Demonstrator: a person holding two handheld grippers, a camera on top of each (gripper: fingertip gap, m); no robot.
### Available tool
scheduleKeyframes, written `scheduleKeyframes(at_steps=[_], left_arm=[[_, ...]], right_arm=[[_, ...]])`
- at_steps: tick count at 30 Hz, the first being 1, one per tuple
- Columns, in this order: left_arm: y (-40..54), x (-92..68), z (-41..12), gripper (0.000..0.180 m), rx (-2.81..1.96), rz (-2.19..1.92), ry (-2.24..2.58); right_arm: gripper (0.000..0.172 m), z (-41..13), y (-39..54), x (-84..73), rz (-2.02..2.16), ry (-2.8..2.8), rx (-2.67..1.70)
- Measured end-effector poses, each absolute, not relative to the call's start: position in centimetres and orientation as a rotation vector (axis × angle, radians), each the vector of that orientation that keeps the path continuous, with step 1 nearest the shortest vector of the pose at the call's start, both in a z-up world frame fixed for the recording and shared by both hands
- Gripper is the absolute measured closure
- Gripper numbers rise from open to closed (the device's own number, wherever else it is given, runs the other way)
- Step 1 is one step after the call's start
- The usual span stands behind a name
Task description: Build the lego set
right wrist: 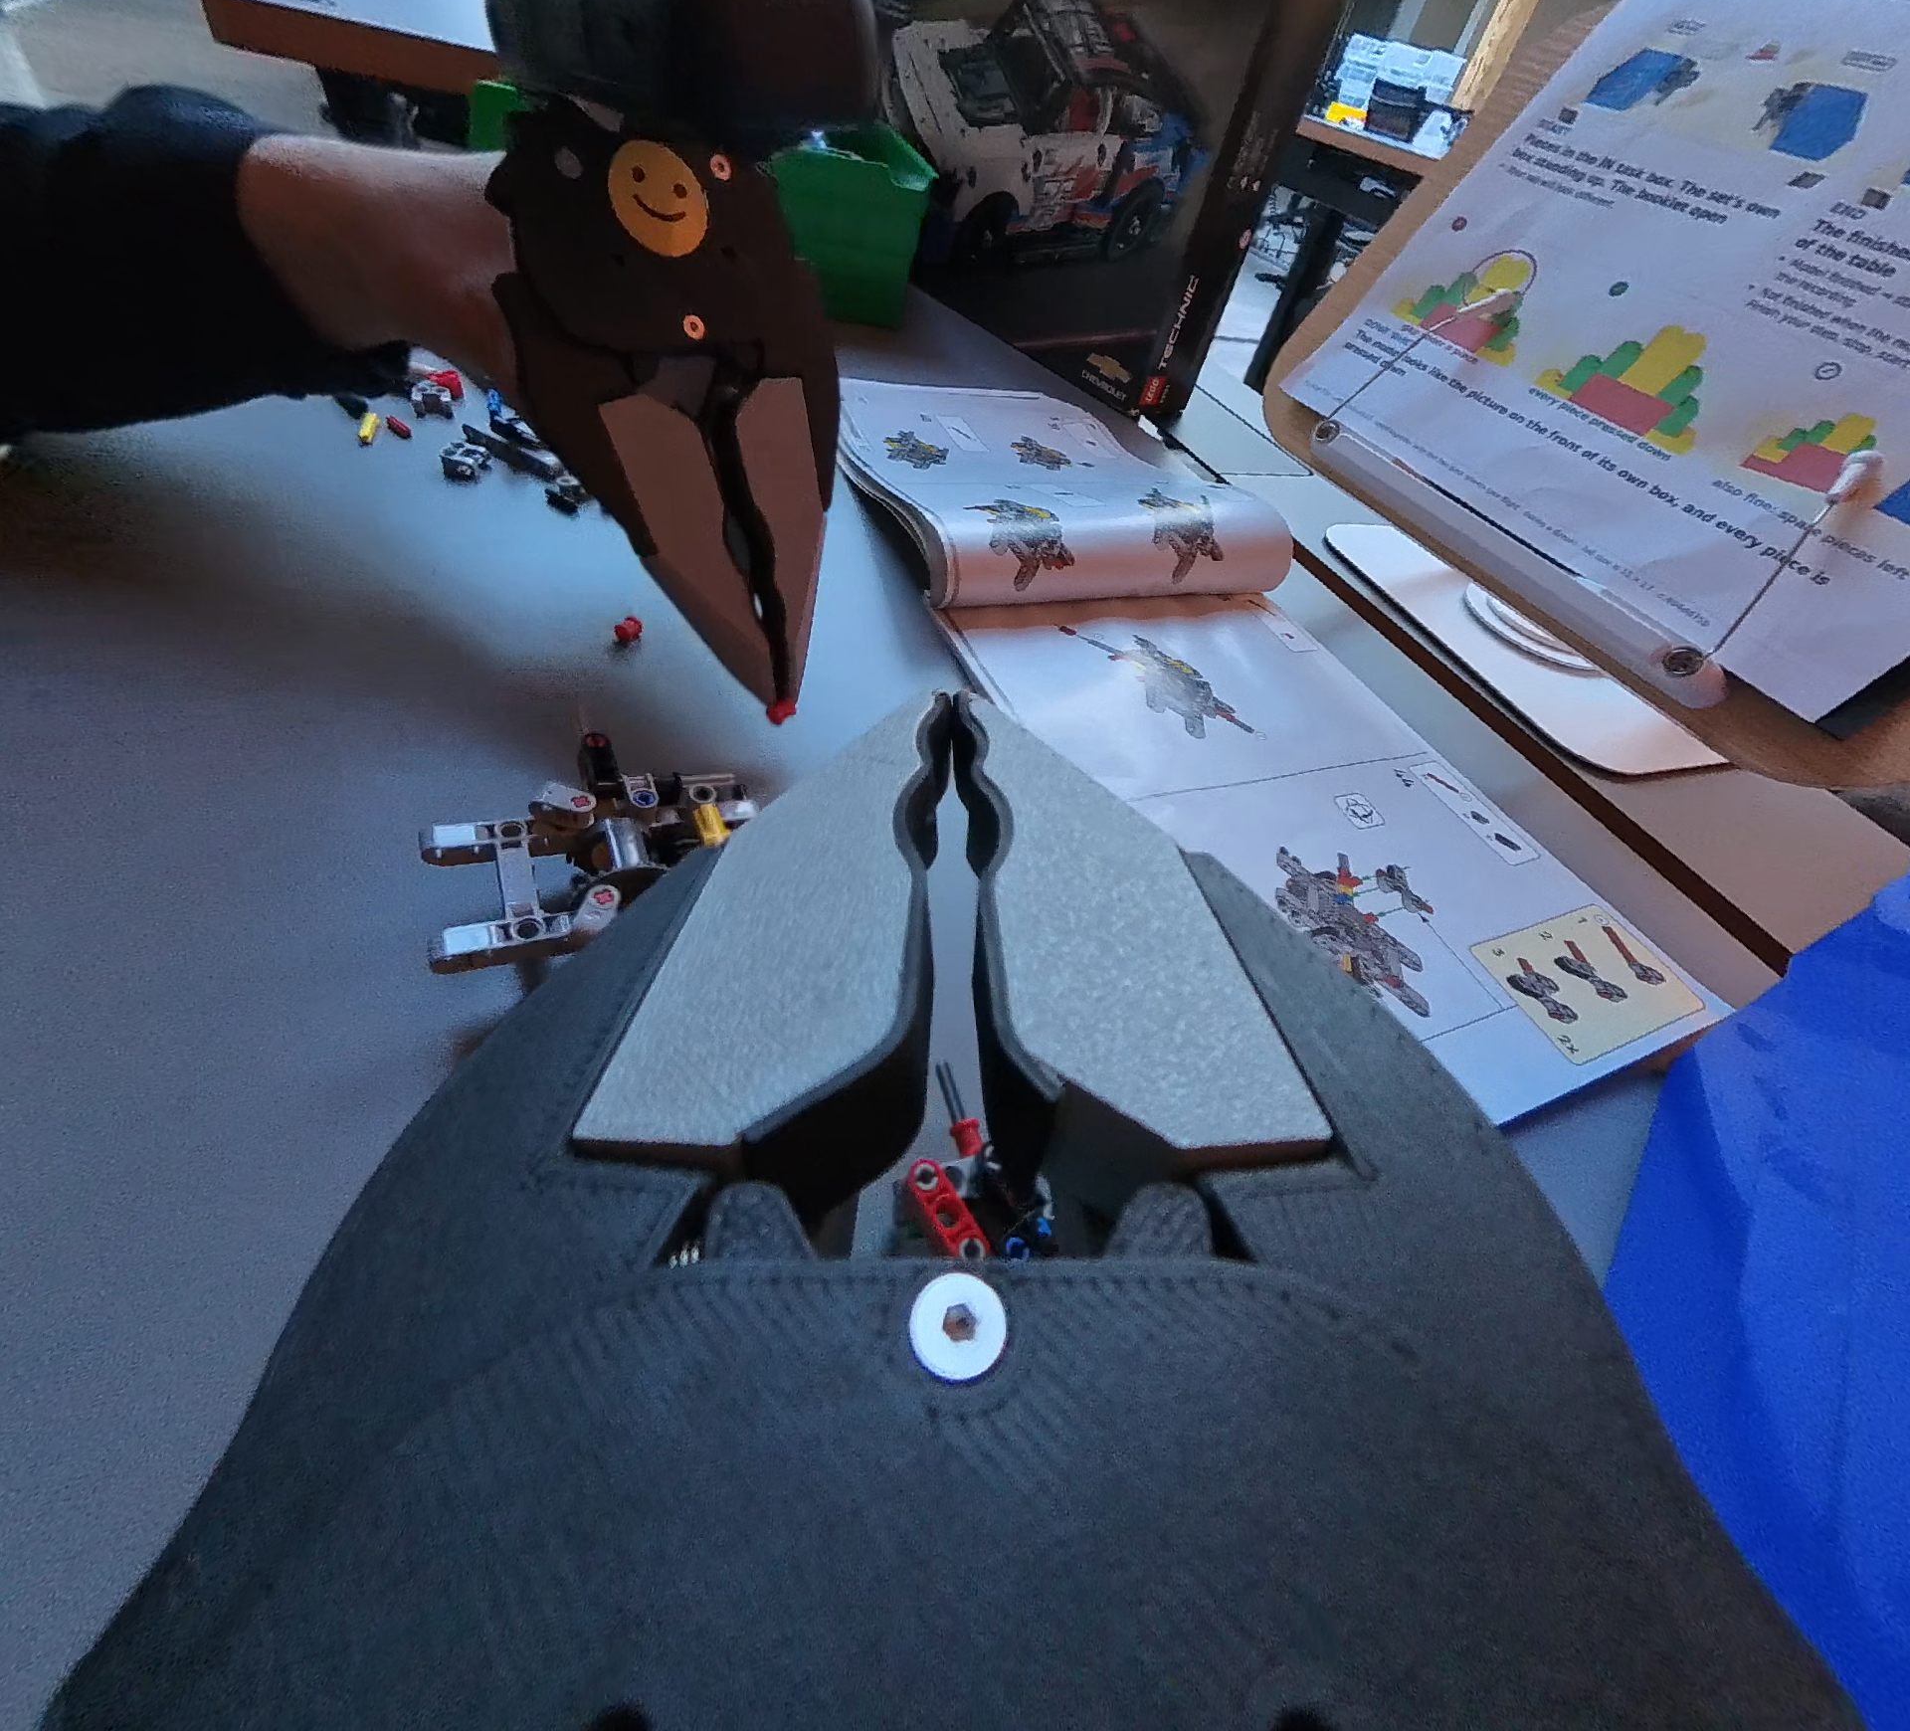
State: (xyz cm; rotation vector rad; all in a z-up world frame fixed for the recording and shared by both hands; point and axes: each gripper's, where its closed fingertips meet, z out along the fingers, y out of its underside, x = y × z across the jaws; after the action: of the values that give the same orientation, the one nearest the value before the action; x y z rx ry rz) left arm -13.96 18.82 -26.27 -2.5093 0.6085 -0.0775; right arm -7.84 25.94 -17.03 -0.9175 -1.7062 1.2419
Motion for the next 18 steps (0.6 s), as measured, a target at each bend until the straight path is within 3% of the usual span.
scheduleKeyframes(at_steps=[18], left_arm=[[17.3, -16.7, -23.9, 0.18, -2.259, -0.021, 0.449]], right_arm=[[0.172, -16.1, 24.3, -7.4, 1.334, -1.663, -0.867]])
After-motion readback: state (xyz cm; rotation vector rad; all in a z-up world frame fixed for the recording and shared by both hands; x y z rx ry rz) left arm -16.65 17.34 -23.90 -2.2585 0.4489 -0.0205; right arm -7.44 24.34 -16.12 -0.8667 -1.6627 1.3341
